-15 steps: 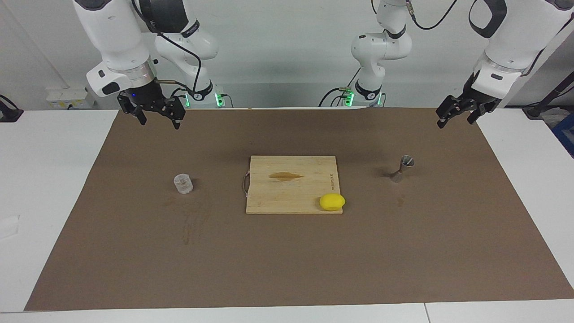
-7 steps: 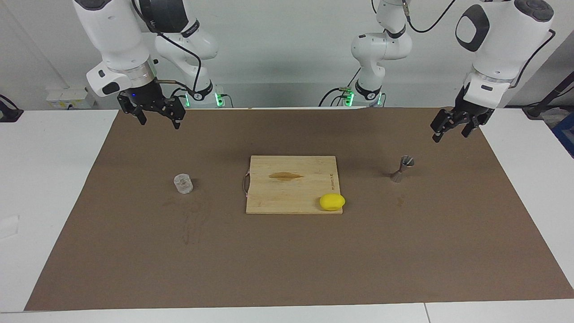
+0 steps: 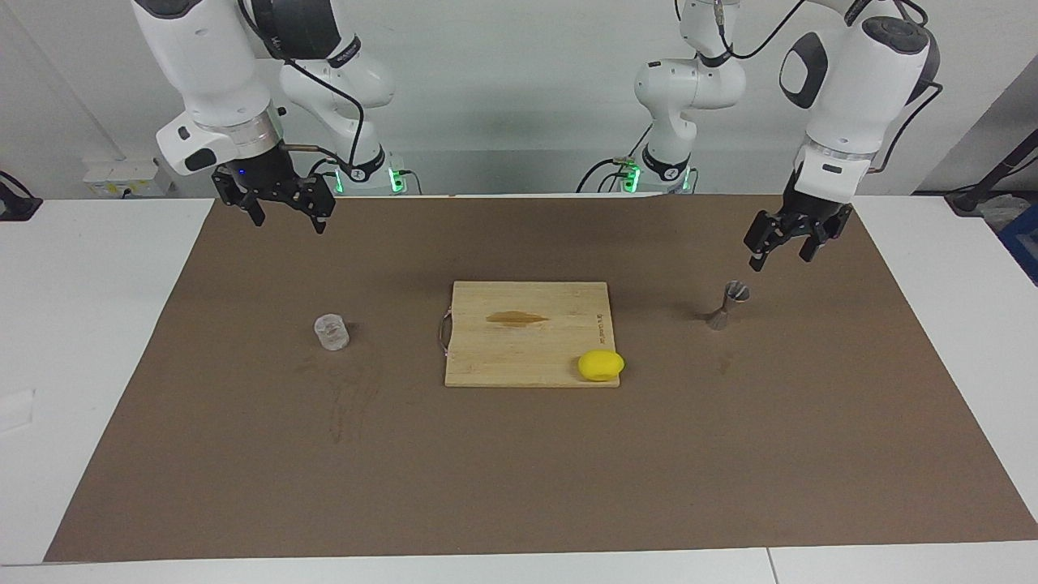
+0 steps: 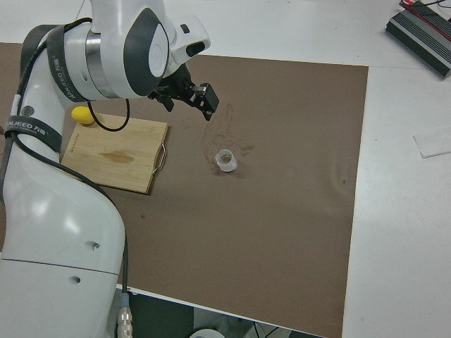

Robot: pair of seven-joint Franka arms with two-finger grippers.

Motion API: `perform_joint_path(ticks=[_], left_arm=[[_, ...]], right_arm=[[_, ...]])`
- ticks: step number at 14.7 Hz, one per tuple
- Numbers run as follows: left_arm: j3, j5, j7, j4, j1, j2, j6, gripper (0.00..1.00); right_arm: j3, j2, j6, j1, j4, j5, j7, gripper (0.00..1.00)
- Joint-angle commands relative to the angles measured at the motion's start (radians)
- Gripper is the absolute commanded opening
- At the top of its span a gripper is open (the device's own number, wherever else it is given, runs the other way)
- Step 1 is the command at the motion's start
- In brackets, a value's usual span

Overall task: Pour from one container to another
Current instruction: 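Reach the left gripper toward the small metal cup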

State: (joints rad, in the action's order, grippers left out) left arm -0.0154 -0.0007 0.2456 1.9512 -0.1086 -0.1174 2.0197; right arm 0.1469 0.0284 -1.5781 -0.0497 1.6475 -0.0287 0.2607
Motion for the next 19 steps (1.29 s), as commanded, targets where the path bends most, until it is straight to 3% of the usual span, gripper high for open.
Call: perform_joint_path(ticks=[1, 5, 8, 14, 17, 19], left_arm=[[-0.009, 0.019, 0.009, 0.115, -0.011, -0.062, 0.048, 1.00], [-0.009, 0.019, 0.026, 0.155, -0.061, -0.051, 0.109, 1.00], [-0.009, 0.019, 0.026, 0.132, -0.086, -0.050, 0.004, 1.00], [-0.008, 0.019, 0.017, 0.127, -0.187, -0.053, -0.045, 1.00], [-0.021, -0.063, -0.047, 0.106, -0.165, -0.036, -0.030, 1.00], [-0.021, -0.110, -0.219, 0.095, -0.105, -0.018, -0.033, 1.00]], right_arm=[[0.007, 0.022, -0.020, -0.015, 0.028, 0.000, -0.023, 1.00], [0.007, 0.022, -0.020, -0.015, 0.028, 0.000, -0.023, 1.00], [0.007, 0.022, -0.020, -0.015, 0.028, 0.000, -0.023, 1.00], [0.007, 0.022, -0.020, -0.015, 0.028, 0.000, -0.023, 1.00], [0.007, 0.022, -0.020, -0.015, 0.028, 0.000, -0.023, 1.00], [0.007, 0.022, -0.020, -0.015, 0.028, 0.000, -0.023, 1.00]])
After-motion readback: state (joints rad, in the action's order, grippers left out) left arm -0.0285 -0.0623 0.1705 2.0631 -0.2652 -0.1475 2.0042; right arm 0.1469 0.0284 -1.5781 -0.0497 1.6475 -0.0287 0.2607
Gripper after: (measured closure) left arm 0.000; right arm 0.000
